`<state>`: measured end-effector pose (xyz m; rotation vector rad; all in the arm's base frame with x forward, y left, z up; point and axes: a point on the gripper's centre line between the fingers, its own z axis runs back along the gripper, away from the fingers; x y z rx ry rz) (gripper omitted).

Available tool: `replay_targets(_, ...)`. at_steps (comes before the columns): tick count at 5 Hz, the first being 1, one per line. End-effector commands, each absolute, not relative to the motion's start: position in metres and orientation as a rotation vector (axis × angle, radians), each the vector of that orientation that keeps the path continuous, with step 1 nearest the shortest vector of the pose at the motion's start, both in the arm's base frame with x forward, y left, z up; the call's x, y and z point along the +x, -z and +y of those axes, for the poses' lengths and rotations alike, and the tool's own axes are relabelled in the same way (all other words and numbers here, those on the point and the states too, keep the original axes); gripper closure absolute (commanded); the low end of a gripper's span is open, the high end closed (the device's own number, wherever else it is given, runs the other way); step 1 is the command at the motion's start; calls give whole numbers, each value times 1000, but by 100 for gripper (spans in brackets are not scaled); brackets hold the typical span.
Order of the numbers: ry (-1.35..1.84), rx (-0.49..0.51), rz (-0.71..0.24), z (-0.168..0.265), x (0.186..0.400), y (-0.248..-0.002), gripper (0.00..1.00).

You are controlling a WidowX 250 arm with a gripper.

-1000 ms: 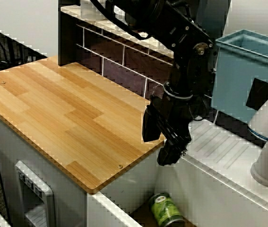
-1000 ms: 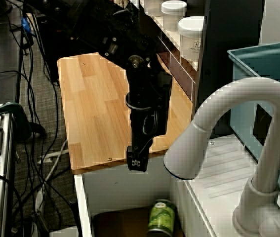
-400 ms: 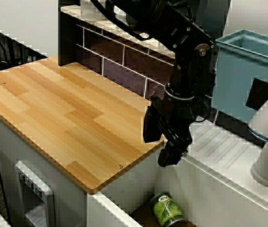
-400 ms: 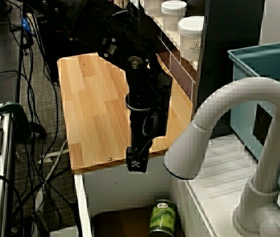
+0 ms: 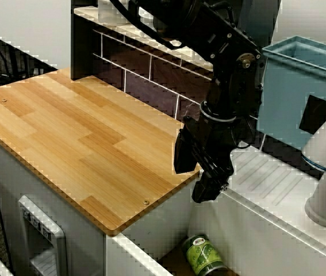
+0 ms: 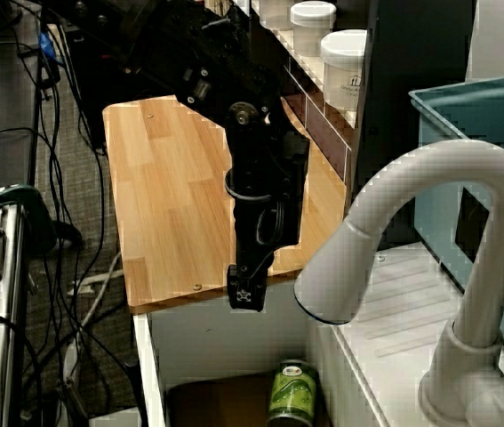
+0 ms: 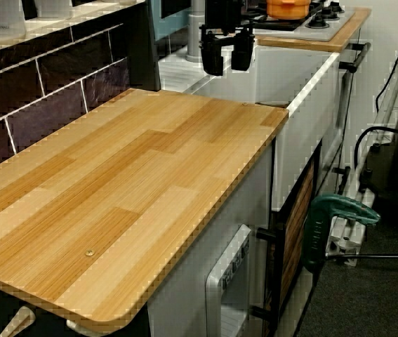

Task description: Push into sink

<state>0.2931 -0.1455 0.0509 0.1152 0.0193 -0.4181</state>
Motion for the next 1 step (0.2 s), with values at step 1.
replay_targets(1, 417, 97, -41, -147, 294, -73, 0)
